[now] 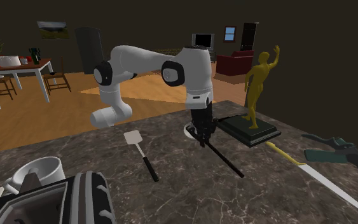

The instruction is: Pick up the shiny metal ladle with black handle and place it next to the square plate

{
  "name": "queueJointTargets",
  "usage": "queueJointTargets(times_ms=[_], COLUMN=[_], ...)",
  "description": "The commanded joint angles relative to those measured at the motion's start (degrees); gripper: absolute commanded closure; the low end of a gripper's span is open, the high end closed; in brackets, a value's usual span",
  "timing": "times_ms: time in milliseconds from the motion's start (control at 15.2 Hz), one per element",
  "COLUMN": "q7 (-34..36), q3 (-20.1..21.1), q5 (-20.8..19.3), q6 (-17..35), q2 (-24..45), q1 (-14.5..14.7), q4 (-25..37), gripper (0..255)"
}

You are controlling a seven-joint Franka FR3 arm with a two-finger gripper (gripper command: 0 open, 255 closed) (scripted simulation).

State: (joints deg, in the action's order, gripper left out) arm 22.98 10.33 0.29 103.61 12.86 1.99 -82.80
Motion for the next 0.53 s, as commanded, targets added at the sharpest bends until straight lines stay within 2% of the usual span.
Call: queueJointTargets(times_ms=[0,462], q7=[0.0,0.2], q3=[0.0,0.1], q5=[0.0,-0.2], q6=[0.0,-5.1], q2=[0.0,1.1], q1=[0.0,0.2], q4=[-0.1,6.1], gripper=[255,255])
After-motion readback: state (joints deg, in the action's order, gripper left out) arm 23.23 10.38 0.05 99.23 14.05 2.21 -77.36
